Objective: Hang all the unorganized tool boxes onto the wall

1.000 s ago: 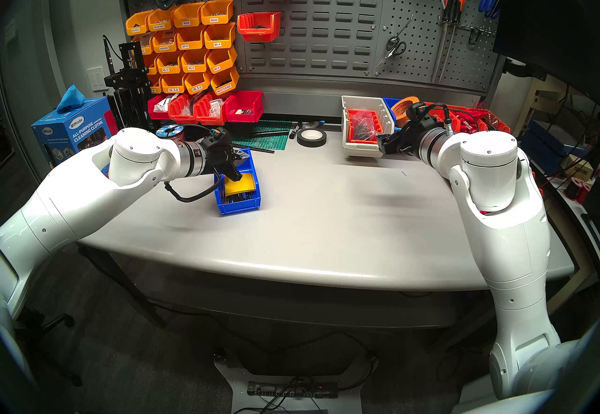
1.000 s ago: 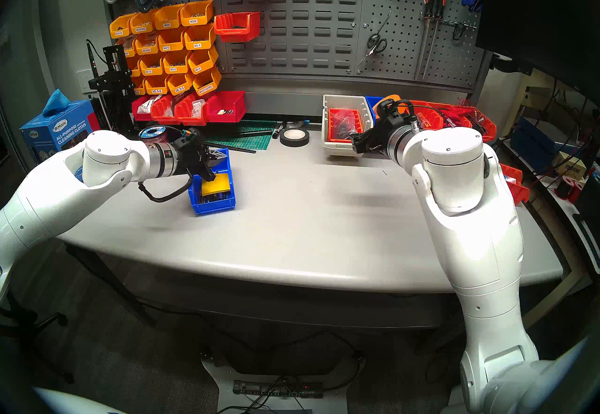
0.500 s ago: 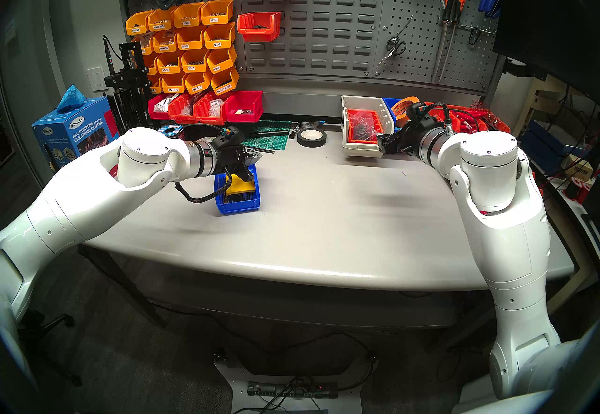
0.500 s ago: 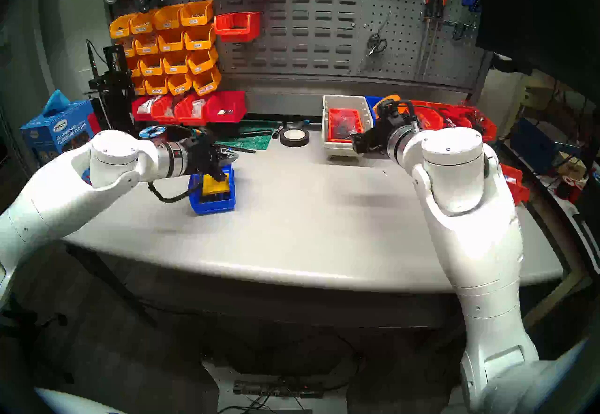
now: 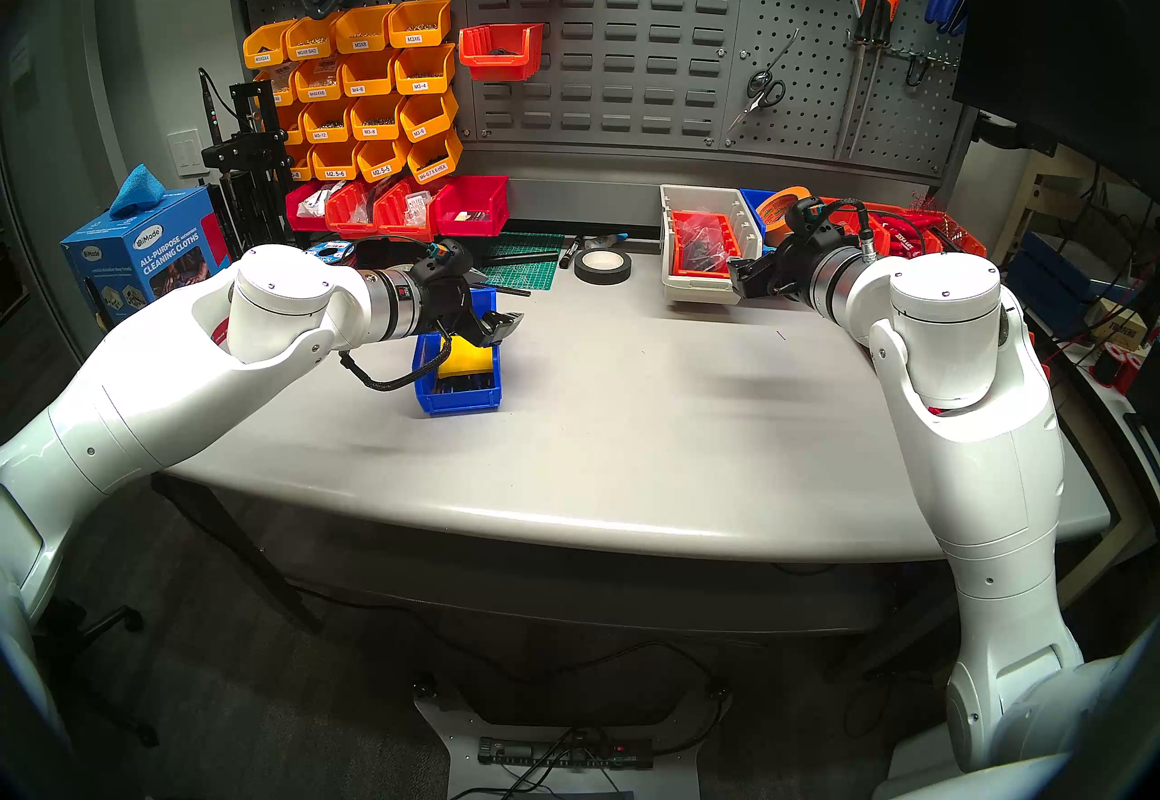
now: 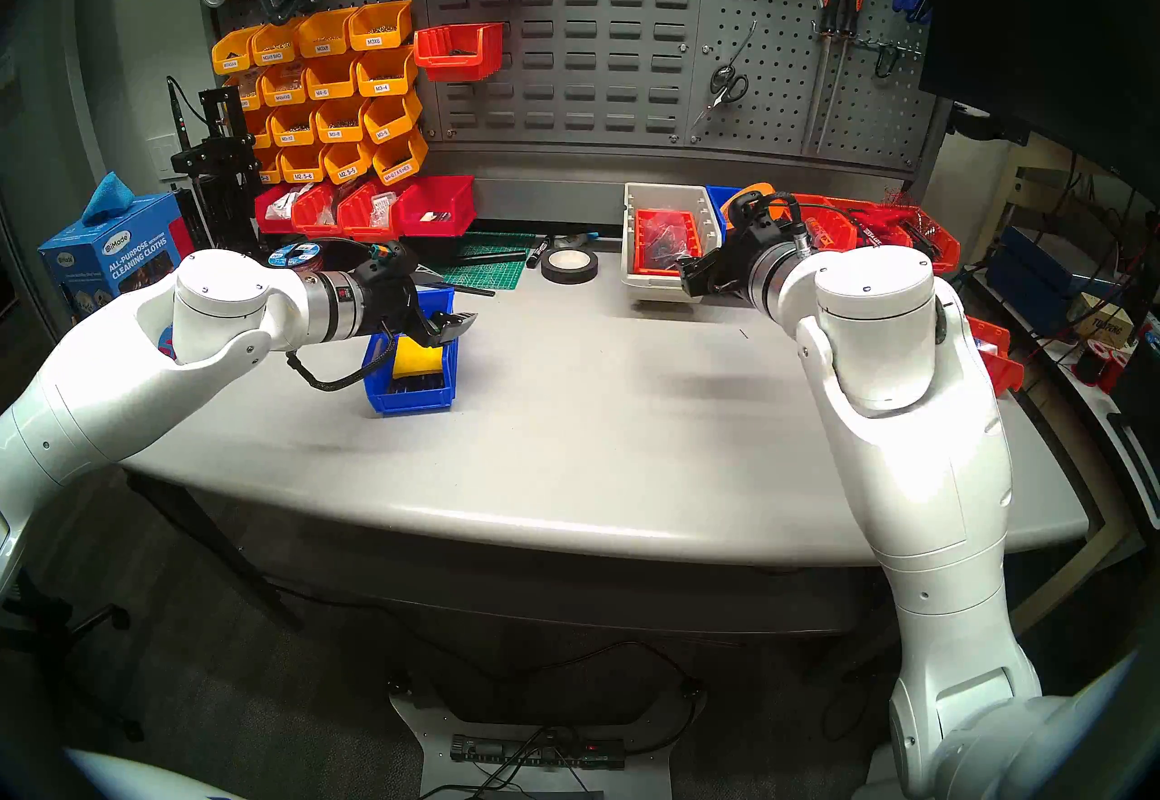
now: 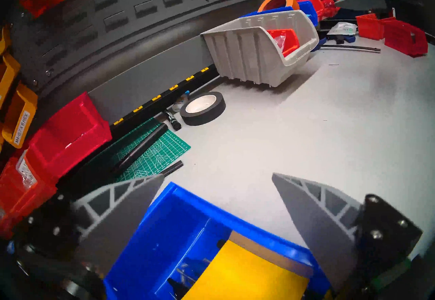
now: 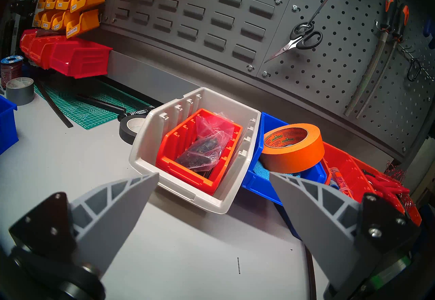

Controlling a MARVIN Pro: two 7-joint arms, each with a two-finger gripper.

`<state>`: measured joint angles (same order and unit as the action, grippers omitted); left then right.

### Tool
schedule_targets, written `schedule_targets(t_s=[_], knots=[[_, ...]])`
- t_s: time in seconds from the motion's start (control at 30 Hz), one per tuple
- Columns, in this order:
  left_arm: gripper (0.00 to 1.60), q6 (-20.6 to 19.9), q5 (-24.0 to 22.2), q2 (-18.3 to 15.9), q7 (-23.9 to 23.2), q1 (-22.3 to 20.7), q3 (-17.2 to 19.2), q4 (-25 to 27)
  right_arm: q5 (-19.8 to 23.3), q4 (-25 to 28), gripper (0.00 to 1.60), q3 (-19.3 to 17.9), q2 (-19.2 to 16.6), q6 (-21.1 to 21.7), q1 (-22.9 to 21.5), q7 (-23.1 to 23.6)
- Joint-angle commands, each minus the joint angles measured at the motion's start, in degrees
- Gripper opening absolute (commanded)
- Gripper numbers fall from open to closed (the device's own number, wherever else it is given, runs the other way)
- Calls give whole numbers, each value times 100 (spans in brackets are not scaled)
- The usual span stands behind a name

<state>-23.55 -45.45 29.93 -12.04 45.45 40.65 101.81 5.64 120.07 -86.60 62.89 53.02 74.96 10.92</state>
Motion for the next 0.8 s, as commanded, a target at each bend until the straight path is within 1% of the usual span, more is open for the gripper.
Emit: schedule_targets(t_s=[0.0,0.17,0.43,0.63,0.77], knots=[[160,-65,-208,-161,361,147,159,125,13,54,160,-12,13,-15,-73,7],[160,-30,-342,-222,599,237,260,225,13,54,160,-12,13,-15,-73,7],[160,-28,-477,-337,758,234,413,375,12,54,160,-12,13,-16,-72,7],[160,-136,-576,-411,899,247,460,432,12,54,160,-12,13,-16,-72,7],[160,-148,-698,-516,1039,340,482,510,13,54,160,-12,13,-15,-73,7]])
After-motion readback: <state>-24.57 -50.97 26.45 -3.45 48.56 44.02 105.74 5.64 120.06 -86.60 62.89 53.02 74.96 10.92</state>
